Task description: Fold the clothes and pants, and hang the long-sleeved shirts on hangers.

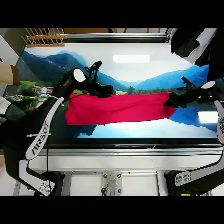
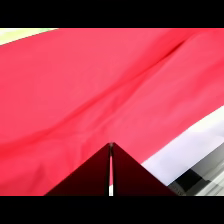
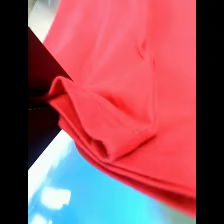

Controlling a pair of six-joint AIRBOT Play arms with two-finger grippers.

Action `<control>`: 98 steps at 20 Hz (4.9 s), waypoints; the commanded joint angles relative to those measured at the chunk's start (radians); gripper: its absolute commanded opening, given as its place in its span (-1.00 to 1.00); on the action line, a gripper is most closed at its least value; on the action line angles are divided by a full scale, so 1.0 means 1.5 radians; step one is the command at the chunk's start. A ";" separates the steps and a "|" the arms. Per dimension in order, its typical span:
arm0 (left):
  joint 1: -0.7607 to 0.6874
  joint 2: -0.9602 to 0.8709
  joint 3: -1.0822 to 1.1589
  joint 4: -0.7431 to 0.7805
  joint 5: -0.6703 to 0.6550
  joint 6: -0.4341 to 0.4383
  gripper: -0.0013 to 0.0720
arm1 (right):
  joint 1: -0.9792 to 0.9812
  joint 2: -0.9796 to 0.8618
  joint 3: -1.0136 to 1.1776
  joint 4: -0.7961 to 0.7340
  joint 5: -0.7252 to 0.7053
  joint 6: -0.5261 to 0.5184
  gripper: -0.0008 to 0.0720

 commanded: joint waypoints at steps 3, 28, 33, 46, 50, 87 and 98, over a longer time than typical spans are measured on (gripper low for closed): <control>-0.074 -0.151 0.116 -0.002 0.006 -0.012 -0.93 | 0.023 0.056 0.159 -0.154 0.147 0.071 -0.94; -0.052 -0.226 0.272 0.001 -0.035 -0.039 -0.93 | 0.366 0.085 0.418 -0.153 0.177 0.192 -0.94; 0.057 -0.162 0.272 0.001 -0.080 -0.038 -0.93 | 0.442 0.072 0.418 -0.153 0.137 0.199 -0.94; 0.273 -0.017 0.272 0.006 -0.183 -0.021 -0.93 | 0.687 -0.176 0.417 -0.016 -0.168 0.201 -0.58; 0.303 0.010 0.272 0.007 -0.194 -0.021 -0.93 | 0.720 -0.226 0.417 0.127 -0.212 0.153 0.99; 0.174 0.249 -0.152 0.004 -0.026 0.051 -0.93 | 0.315 0.003 0.023 0.031 -0.240 0.081 -0.94; 0.173 0.249 -0.152 -0.001 -0.025 0.030 -0.93 | -0.271 0.199 -0.039 -0.194 -0.159 0.288 -0.94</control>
